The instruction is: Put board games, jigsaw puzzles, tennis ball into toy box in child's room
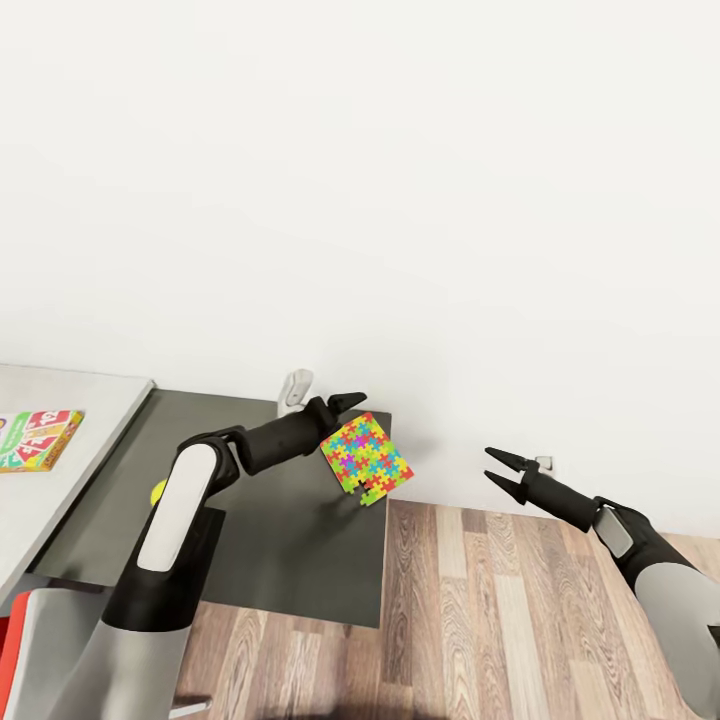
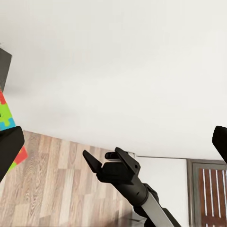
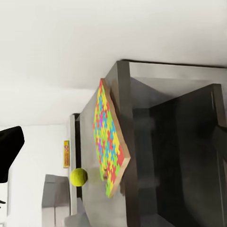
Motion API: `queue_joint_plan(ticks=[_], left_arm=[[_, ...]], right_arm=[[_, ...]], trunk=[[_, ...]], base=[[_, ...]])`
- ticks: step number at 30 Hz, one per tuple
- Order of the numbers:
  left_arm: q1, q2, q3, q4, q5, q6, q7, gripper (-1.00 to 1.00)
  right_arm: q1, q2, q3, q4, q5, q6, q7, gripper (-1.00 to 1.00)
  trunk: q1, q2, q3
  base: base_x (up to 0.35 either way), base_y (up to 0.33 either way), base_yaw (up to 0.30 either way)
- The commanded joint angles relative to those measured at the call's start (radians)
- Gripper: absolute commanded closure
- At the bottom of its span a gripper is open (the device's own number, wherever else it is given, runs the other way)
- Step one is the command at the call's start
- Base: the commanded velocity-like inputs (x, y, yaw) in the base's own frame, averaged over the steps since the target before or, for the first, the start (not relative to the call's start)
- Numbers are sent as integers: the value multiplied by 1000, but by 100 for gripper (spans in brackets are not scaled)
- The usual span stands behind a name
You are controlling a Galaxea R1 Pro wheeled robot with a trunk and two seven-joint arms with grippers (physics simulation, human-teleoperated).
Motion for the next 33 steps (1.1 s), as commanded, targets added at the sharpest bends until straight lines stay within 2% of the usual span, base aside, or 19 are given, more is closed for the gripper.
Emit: queue_joint_plan(ticks=[1, 8, 20, 33], left_arm=[[-1, 0, 0, -1, 11, 2, 11, -100], [-6, -1, -3, -1, 11, 2, 10, -100], [-15, -2, -5, -1, 12, 2, 9, -100], [-16, -1, -6, -1, 12, 2, 9, -100]], right_arm=[[-1, 0, -1, 1, -2, 7, 1, -100], [-1, 3, -1, 1, -2, 7, 3, -100], [-1, 25, 2, 1, 0, 7, -2, -100], [-1, 30, 4, 2, 0, 7, -7, -100]], trunk=[[4, -8, -4], [31, -57, -26], [77, -141, -64], [127, -232, -104]], base=[[0, 0, 0], [0, 0, 0], [0, 0, 0], [0, 0, 0]])
